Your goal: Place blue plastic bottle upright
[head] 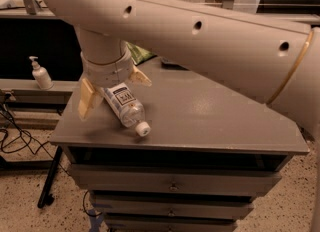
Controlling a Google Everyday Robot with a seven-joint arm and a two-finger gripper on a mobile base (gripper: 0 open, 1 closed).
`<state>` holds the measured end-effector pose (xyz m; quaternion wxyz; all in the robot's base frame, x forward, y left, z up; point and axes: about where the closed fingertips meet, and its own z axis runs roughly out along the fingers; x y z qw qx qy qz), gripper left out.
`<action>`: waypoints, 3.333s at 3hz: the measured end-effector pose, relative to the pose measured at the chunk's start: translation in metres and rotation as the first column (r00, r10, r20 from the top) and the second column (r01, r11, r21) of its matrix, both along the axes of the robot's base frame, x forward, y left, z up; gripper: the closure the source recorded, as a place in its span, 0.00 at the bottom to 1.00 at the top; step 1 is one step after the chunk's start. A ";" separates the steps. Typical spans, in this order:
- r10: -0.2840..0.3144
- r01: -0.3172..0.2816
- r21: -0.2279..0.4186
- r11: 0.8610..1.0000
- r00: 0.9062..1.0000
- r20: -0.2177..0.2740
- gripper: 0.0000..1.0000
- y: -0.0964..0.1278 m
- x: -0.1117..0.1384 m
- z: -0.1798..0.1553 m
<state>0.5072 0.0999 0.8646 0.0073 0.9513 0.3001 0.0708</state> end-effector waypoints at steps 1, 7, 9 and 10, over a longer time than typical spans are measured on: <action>0.037 -0.036 -0.028 0.999 0.999 0.018 0.07 -0.006 0.007 -0.005; -0.043 0.043 0.078 0.996 0.999 0.001 1.00 -0.031 0.009 0.016; -0.264 0.277 0.448 0.850 0.960 -0.092 1.00 -0.020 -0.007 0.117; -0.264 0.276 0.447 0.851 0.960 -0.090 1.00 -0.020 -0.007 0.117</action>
Offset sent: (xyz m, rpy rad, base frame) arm 0.0136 -0.0214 -0.0213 -0.0719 -0.0121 0.1039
